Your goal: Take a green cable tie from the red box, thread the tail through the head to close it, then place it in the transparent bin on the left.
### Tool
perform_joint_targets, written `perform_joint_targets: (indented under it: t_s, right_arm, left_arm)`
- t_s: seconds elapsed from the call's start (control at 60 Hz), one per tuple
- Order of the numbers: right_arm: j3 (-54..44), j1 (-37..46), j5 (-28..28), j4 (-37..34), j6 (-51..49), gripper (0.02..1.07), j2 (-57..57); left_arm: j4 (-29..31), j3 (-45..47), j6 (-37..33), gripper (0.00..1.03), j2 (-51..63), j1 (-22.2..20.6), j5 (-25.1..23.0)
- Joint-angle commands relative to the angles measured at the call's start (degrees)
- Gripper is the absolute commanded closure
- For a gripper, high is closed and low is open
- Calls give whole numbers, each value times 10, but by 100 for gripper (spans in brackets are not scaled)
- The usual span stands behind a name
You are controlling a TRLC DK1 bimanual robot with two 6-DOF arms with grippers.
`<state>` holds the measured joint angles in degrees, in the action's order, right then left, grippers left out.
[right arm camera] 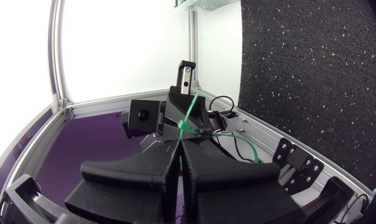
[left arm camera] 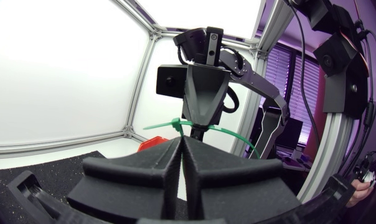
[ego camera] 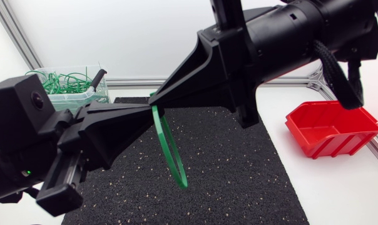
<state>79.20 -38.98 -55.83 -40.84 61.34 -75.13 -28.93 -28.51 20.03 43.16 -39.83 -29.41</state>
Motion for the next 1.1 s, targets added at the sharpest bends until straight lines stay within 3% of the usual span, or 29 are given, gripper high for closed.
perform_joint_targets:
  t_s: [0.0, 0.717, 0.833, 0.967, 1.083]
  right_arm:
    - [-20, 5, 7, 6, 4, 101, -8]
    - [-27, 19, 10, -2, -6, 100, -27]
    - [-26, 14, 15, -12, -8, 79, -6]
    - [-31, 13, 24, -14, -12, 73, 5]
    - [-39, 16, 24, -13, -21, 68, 3]
  left_arm:
    - [-4, -15, -19, 100, -11, -8, -4]
    - [38, -44, -34, 100, -28, -29, 14]
    - [41, -38, -35, 100, -10, -13, 8]
    - [34, -29, -40, 100, 14, 25, -16]
    - [32, -23, -46, 100, 21, 28, -23]
